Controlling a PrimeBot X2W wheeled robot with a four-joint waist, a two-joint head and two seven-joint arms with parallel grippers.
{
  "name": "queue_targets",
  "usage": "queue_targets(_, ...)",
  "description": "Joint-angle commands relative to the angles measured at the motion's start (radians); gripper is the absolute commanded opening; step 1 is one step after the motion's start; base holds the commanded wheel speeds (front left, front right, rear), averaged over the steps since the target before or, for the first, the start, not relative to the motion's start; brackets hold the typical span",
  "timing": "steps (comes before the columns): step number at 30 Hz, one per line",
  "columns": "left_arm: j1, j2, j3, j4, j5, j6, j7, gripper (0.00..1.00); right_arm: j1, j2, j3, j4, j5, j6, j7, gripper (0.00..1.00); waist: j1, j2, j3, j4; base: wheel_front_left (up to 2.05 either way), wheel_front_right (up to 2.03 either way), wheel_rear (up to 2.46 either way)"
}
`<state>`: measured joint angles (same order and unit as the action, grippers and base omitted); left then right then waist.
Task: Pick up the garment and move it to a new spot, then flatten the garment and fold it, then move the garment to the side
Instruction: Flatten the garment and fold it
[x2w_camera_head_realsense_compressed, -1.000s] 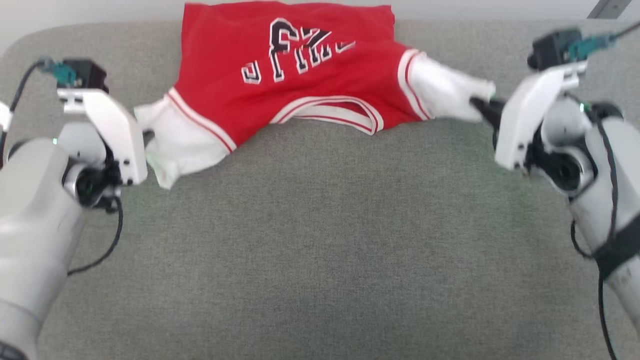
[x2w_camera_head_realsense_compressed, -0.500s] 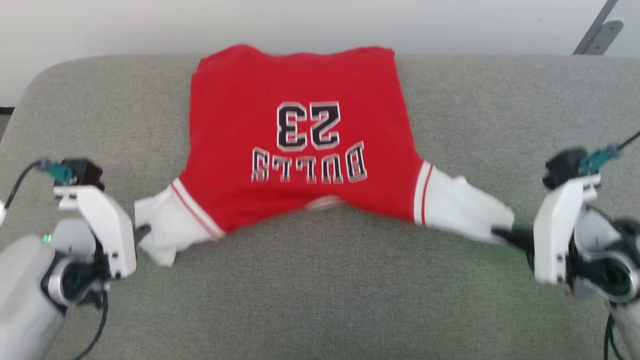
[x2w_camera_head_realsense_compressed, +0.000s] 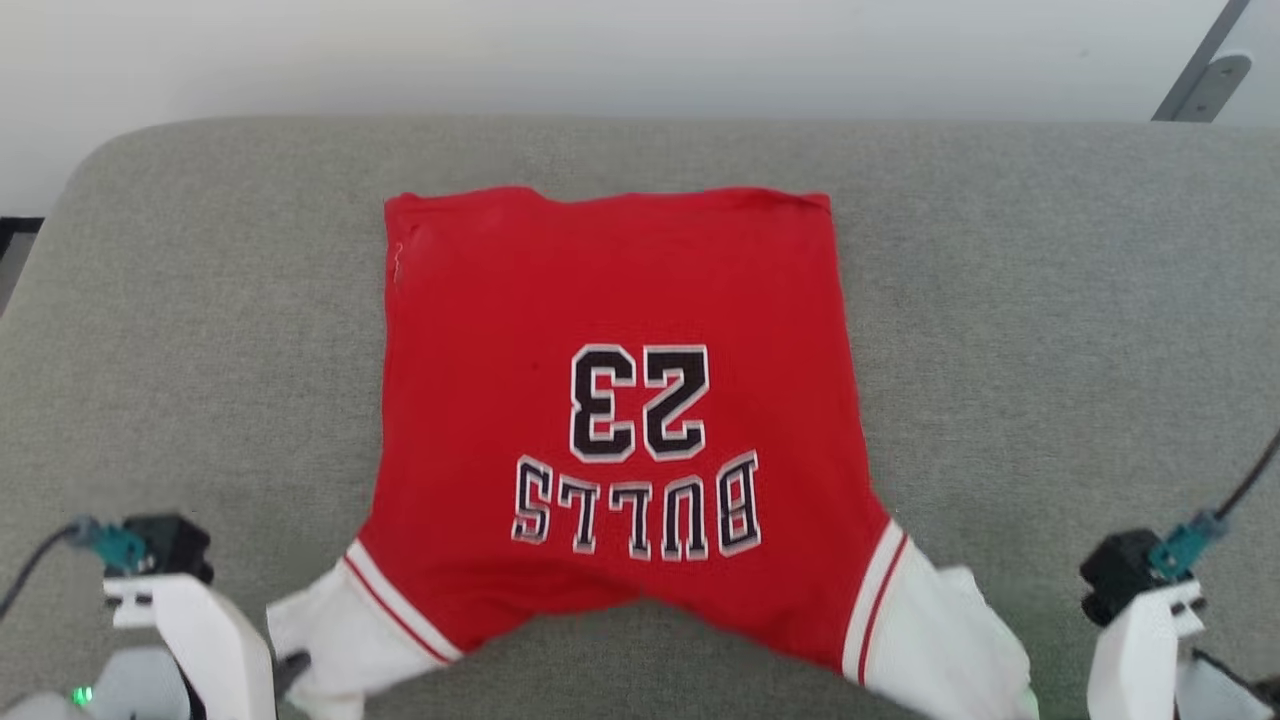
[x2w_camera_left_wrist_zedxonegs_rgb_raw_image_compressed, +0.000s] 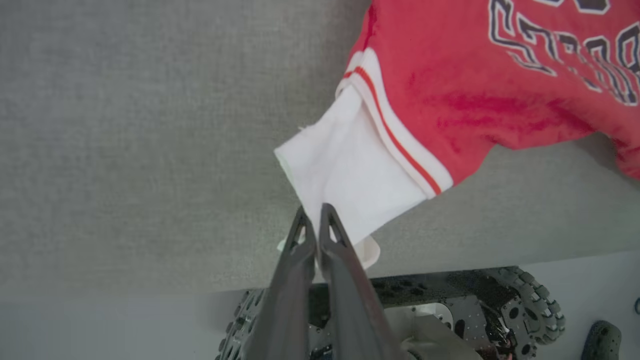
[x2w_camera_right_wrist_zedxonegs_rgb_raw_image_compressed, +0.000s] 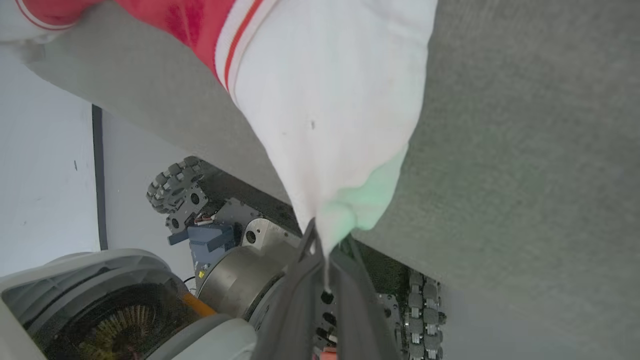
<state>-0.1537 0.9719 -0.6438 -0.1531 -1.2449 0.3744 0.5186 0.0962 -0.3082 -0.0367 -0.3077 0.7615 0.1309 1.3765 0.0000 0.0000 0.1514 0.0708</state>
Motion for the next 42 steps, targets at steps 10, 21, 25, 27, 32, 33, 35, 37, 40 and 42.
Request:
queue_targets(10,0.063,-0.043,0.000,-0.039,-0.007,0.002,-0.081,0.00,0.037,0.110,-0.032,-0.035,-0.123,0.000,-0.066,0.49,0.0000,0.0000,0.053,0.019,0.00,0.00,0.00)
queue_targets(21,-0.002,-0.106,-0.002,-0.002,0.027,-0.056,-0.124,0.00,-0.109,0.079,-0.027,-0.070,-0.207,0.000,-0.229,1.00,0.0000,0.0000,0.100,0.046,0.00,0.00,0.00)
queue_targets(25,-0.019,-0.119,-0.002,-0.001,0.038,-0.064,-0.134,0.00,-0.225,0.096,-0.048,-0.084,-0.255,0.000,-0.299,1.00,0.0000,0.0000,0.125,0.064,0.00,0.00,0.00)
queue_targets(27,-0.033,-0.131,-0.007,-0.001,0.045,-0.071,-0.134,0.00,-0.297,0.095,-0.043,-0.057,-0.294,0.000,-0.345,1.00,0.0000,0.0000,0.140,0.077,0.00,0.00,0.00)
queue_targets(32,-0.072,-0.154,-0.023,0.005,0.057,-0.089,-0.125,0.00,-0.458,0.093,-0.026,0.064,-0.326,0.000,-0.436,1.00,0.0000,0.0000,0.171,0.114,0.00,0.00,0.00)
queue_targets(33,-0.084,-0.163,-0.028,0.008,0.063,-0.095,-0.122,0.00,-0.495,0.093,-0.023,0.111,-0.333,0.000,-0.453,1.00,0.0000,0.0000,0.178,0.126,0.00,0.00,0.00)
queue_targets(35,-0.109,-0.180,-0.042,0.017,0.074,-0.108,-0.113,0.00,-0.575,0.076,-0.008,0.199,-0.353,0.000,-0.492,1.00,0.0000,0.0000,0.189,0.151,0.00,0.00,0.00)
queue_targets(37,-0.141,-0.203,-0.055,0.034,0.088,-0.128,-0.105,0.00,-0.682,0.058,-0.001,0.352,-0.367,0.000,-0.529,1.00,0.0000,0.0000,0.205,0.185,0.00,0.00,0.00)
queue_targets(40,-0.168,-0.228,-0.069,0.049,0.097,-0.145,-0.098,0.00,-0.776,0.040,0.003,0.501,-0.390,0.000,-0.542,1.00,0.0000,0.0000,0.222,0.219,0.00,0.00,0.00)
queue_targets(42,-0.181,-0.240,-0.075,0.061,0.103,-0.154,-0.099,0.00,-0.832,0.024,0.011,0.597,-0.413,0.000,-0.537,1.00,0.0000,0.0000,0.233,0.241,0.00,0.00,0.00)
